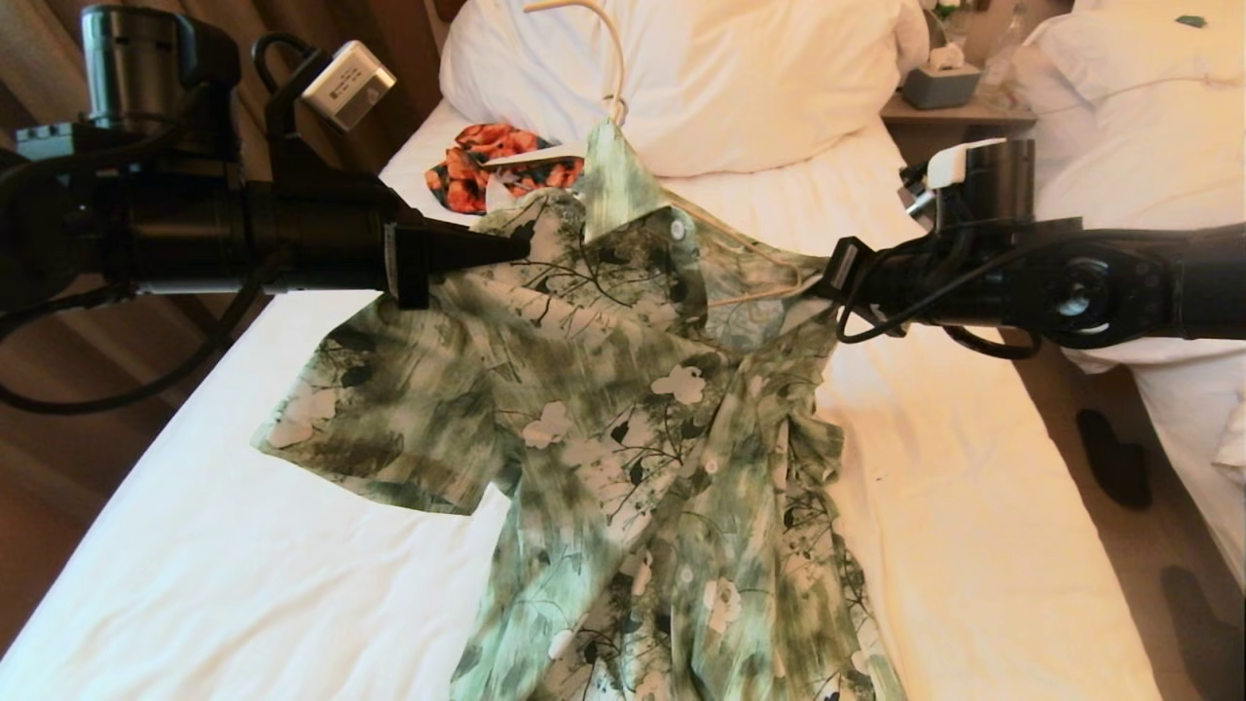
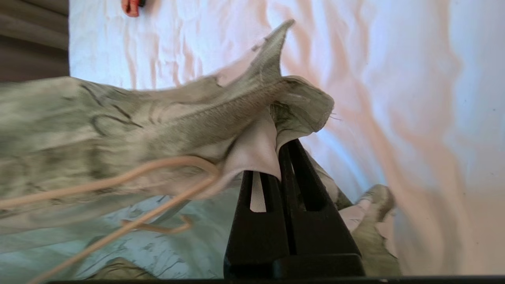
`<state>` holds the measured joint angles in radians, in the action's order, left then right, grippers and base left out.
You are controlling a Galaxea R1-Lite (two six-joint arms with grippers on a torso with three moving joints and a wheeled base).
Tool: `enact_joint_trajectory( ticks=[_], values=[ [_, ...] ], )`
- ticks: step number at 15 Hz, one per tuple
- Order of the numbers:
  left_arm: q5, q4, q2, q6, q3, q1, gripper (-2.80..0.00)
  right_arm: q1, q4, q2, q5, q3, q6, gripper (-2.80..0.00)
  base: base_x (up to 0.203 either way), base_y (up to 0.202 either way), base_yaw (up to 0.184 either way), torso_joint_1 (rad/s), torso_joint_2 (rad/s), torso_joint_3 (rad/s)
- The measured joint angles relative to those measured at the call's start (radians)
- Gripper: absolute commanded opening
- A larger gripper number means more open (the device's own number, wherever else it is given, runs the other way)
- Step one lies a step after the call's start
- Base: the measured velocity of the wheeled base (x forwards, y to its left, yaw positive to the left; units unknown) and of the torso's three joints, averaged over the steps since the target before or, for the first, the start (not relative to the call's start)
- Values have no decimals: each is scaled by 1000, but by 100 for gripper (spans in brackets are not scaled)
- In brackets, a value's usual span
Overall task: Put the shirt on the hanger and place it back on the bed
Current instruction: Hook the other side of the shirt onto the hanger
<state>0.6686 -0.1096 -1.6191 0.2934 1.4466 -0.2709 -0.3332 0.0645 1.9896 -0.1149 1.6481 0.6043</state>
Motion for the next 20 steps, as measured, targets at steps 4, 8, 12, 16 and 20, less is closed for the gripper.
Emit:
enact_joint_trajectory(
  ticks=[4,8,12,16,20],
  values=[
    [-1,0,3,14,-25,-18,-280,-6,-1,-22,-1,8,0,-280,0,0,0,0,0,0],
    [-1,-4,22,24,-40,-55,-280,-23,5,-34,1,8,-38,-280,0,0,0,0,0,0],
    [-6,-4,45,26,-61,-83,-280,-39,8,-35,2,8,-58,-280,0,0,0,0,0,0],
    [-11,-3,53,27,-76,-55,-280,-14,7,-26,-6,1,-57,-280,0,0,0,0,0,0],
    [-7,-10,65,20,-38,-48,-280,-6,10,-1,-2,-1,-58,-280,0,0,0,0,0,0]
  ],
)
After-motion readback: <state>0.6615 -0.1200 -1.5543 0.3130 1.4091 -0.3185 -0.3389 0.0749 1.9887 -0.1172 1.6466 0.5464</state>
